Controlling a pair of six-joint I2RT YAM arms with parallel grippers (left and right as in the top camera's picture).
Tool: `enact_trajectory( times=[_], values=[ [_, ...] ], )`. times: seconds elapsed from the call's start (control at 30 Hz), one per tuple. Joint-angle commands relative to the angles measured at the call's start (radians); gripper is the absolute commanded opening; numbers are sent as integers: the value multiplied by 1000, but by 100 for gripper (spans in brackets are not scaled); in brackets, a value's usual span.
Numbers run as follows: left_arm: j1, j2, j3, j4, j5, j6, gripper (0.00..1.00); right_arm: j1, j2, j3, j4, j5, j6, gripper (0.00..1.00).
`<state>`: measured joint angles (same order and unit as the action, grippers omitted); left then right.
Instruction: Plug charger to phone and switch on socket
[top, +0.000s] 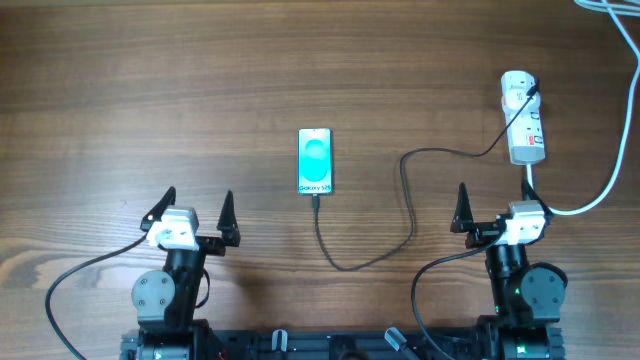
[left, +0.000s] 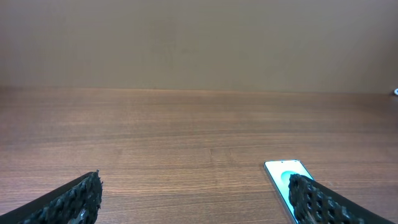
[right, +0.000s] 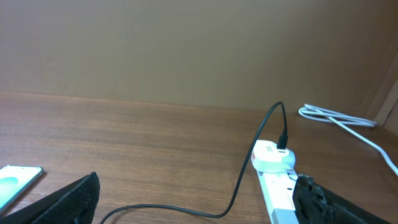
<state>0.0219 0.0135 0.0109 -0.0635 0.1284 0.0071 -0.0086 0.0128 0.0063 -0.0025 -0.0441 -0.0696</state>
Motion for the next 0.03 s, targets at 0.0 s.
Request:
enact_trajectory(
  times=[0.0],
  values=[
    [8, -11, -5, -4, -10, 19, 100, -4, -5, -1, 3, -5, -8, 100]
  ],
)
